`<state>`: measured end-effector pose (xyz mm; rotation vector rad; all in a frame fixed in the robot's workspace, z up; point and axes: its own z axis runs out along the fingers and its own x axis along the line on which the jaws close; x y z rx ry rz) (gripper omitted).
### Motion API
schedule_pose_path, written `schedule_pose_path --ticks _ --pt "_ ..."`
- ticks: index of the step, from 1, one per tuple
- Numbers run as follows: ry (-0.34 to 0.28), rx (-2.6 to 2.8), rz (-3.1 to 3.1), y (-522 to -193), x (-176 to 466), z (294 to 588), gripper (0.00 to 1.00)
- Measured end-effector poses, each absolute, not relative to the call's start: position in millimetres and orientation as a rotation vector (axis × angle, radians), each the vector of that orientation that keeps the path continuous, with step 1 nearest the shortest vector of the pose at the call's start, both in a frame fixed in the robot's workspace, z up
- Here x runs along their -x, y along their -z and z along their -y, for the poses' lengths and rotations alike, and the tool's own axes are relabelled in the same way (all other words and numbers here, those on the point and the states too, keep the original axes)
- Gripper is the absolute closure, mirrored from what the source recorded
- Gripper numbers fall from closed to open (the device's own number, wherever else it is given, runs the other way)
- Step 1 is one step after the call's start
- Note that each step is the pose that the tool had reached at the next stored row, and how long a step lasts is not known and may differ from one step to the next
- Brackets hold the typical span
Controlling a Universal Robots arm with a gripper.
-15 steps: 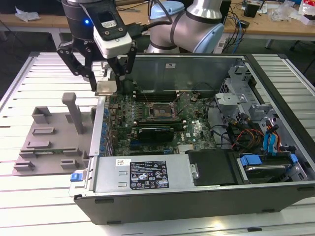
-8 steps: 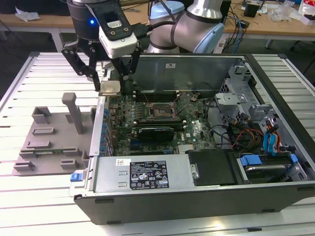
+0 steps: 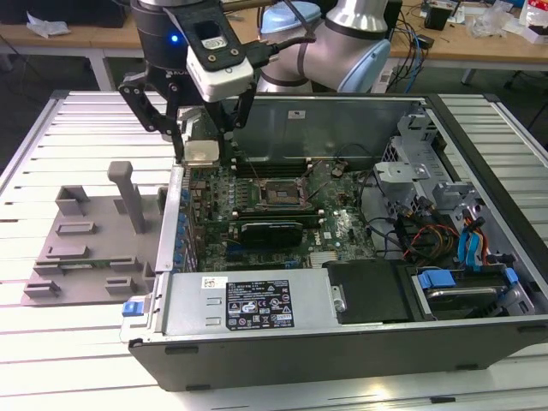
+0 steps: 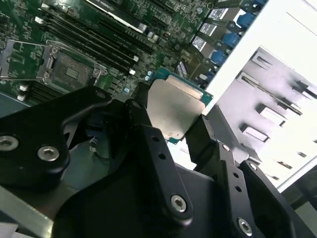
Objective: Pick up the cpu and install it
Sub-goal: 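Pick up the cpu and move it towards the insertion slot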
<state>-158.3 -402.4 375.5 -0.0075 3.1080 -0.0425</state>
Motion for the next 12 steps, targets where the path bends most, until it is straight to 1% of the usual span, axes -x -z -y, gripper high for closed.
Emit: schedule_pose_path --ticks 10,12 --pt "0.043 0.008 -3.111 -365.3 125.2 398.5 0.45" --pt "0.019 0.007 -3.111 -363.4 122.2 397.7 0.45"
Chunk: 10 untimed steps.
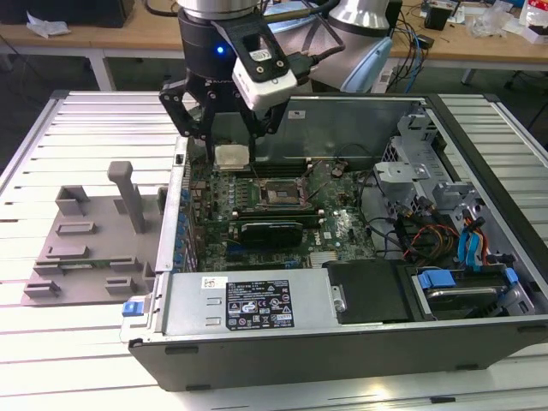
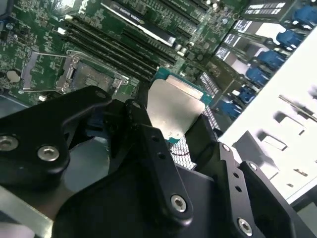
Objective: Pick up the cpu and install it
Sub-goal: 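Pick up the cpu and move it towards the insertion slot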
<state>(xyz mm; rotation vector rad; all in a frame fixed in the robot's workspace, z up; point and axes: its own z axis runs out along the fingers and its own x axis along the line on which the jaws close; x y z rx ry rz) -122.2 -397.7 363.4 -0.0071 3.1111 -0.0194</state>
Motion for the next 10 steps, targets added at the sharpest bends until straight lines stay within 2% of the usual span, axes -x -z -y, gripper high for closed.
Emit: schedule_pose_path --ticks 2,10 --pt "-0.042 0.006 -3.111 -361.6 117.9 397.1 0.45" --pt "-0.039 0.006 -3.116 -349.7 75.7 379.6 0.45"
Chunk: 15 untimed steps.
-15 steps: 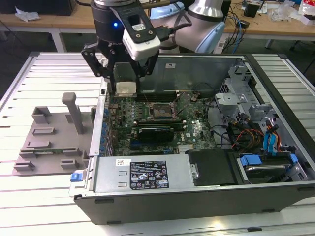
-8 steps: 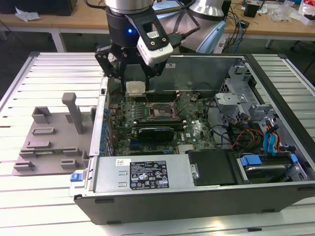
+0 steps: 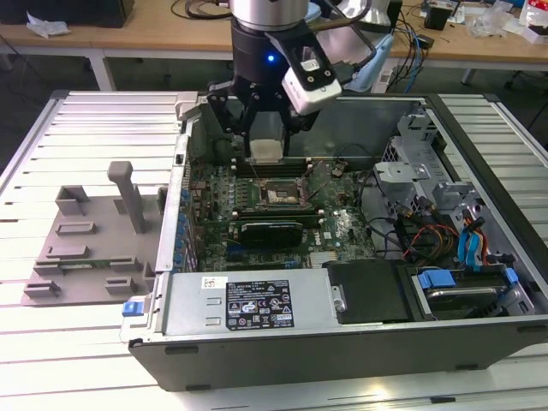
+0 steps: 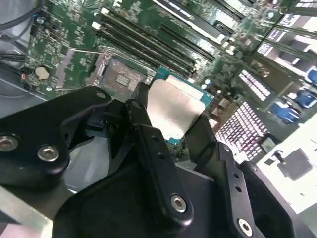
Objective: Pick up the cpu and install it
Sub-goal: 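Pick up the cpu and move it towards the insertion slot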
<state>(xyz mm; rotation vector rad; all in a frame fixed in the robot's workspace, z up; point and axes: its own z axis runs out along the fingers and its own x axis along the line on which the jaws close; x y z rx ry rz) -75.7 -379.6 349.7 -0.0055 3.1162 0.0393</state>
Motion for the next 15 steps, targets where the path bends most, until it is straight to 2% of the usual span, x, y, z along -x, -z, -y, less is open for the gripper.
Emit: schedule_pose_path --ticks 15 --pt "-0.034 0.005 -3.123 -325.6 17.9 344.9 0.45"
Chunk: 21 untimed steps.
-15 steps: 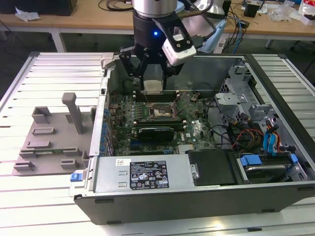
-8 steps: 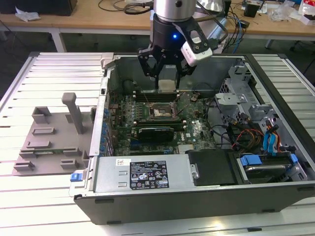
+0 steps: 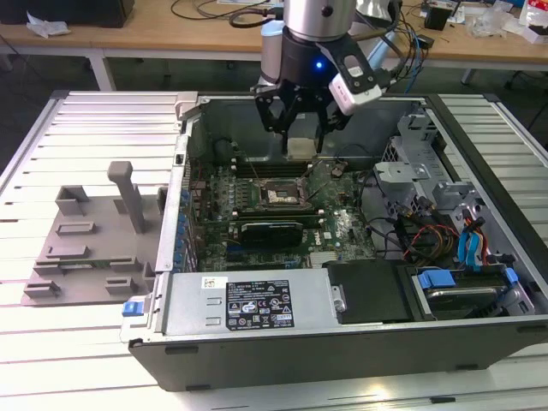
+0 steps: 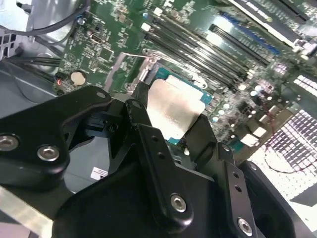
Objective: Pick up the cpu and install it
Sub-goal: 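Pick up the cpu and move it towards the insertion slot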
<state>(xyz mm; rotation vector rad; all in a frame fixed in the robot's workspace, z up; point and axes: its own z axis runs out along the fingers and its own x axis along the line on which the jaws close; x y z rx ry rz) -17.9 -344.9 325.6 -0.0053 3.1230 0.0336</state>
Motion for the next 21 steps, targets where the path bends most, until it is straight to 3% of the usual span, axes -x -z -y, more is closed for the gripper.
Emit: schedule_pose_path --ticks 6,21 --pt "-0.033 0.005 -3.124 -318.4 14.8 329.6 0.45" --pt "-0.033 0.005 -3.124 -317.1 30.6 329.5 0.45"
